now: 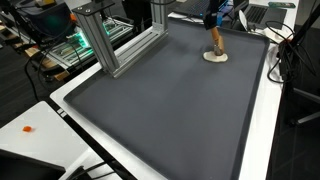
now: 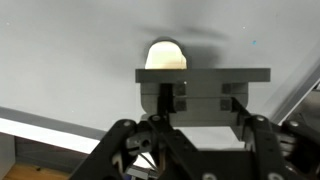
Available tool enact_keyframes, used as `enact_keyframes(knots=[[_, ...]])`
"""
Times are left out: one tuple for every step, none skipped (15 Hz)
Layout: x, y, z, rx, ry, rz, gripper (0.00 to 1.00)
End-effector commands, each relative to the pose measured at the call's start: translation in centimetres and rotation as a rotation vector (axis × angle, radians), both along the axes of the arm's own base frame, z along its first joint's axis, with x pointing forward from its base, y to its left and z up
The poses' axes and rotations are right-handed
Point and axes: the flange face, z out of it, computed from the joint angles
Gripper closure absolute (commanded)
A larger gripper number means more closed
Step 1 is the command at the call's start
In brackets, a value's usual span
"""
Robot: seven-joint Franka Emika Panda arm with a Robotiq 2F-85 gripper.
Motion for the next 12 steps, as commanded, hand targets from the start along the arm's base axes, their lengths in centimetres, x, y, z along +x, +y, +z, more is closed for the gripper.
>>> enact_keyframes(knots=[[-1.2,-0.5,0.8,-0.019,0.032,-0.008,0.65],[-1.3,-0.6,0.6,-0.019,0.041,-0.006,0.65],[-1.4,-0.7,0.2,-0.025,0.049,-0.004,0.65],[-1.5,-0.7,-0.2,-0.028,0.057,0.001,0.65],[-1.6,-0.7,-0.7,-0.03,0.063,0.004,0.65],[-1.7,-0.8,-1.2,-0.033,0.066,0.006,0.65],[-1.8,-0.8,-1.6,-0.031,0.071,0.005,0.65],[-1.8,-0.8,-1.9,-0.033,0.075,0.002,0.65],[-1.9,-0.9,-2.2,-0.034,0.08,0.001,0.65],[-1.8,-0.8,-2.5,-0.031,0.081,0.002,0.65],[-1.8,-0.7,-2.6,-0.03,0.08,0.002,0.65],[-1.7,-0.5,-2.8,-0.025,0.081,0.002,0.65]])
